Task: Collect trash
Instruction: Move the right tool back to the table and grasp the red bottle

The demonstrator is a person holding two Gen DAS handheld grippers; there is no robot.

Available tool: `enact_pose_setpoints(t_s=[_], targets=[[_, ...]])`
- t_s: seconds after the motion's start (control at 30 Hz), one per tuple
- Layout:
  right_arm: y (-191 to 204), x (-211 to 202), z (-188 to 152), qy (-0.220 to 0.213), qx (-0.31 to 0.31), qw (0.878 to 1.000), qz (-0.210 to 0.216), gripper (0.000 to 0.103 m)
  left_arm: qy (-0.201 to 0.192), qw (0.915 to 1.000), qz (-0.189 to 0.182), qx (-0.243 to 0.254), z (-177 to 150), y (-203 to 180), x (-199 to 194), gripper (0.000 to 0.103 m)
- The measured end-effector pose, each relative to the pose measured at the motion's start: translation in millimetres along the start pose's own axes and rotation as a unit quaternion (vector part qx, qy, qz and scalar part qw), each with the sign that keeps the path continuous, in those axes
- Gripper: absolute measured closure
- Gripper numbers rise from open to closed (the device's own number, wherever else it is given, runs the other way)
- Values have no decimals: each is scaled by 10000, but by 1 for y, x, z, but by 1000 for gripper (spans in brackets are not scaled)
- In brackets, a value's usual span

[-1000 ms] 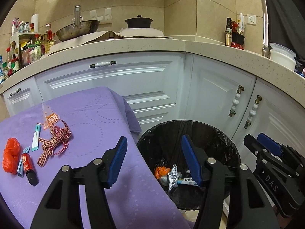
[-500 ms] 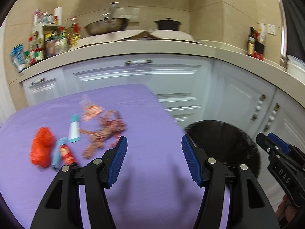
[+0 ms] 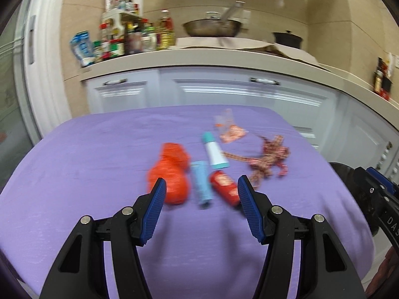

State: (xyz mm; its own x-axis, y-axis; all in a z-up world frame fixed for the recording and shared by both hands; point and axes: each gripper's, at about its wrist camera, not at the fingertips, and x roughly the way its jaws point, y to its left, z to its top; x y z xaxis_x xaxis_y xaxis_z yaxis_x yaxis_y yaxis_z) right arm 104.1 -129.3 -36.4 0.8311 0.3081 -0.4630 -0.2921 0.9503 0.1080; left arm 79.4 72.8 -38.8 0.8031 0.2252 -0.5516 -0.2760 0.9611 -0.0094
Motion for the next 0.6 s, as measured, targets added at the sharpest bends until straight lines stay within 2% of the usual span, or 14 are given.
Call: enact_pose_setpoints(t_s=[0.33, 0.6], targets=[[62, 21, -3, 258, -346, 9979, 485, 65, 21, 9991, 340, -240, -4, 59, -5, 44], [97, 44, -4, 569, -509, 9944, 729, 65, 221, 9980, 432, -395, -7, 91, 6, 44]])
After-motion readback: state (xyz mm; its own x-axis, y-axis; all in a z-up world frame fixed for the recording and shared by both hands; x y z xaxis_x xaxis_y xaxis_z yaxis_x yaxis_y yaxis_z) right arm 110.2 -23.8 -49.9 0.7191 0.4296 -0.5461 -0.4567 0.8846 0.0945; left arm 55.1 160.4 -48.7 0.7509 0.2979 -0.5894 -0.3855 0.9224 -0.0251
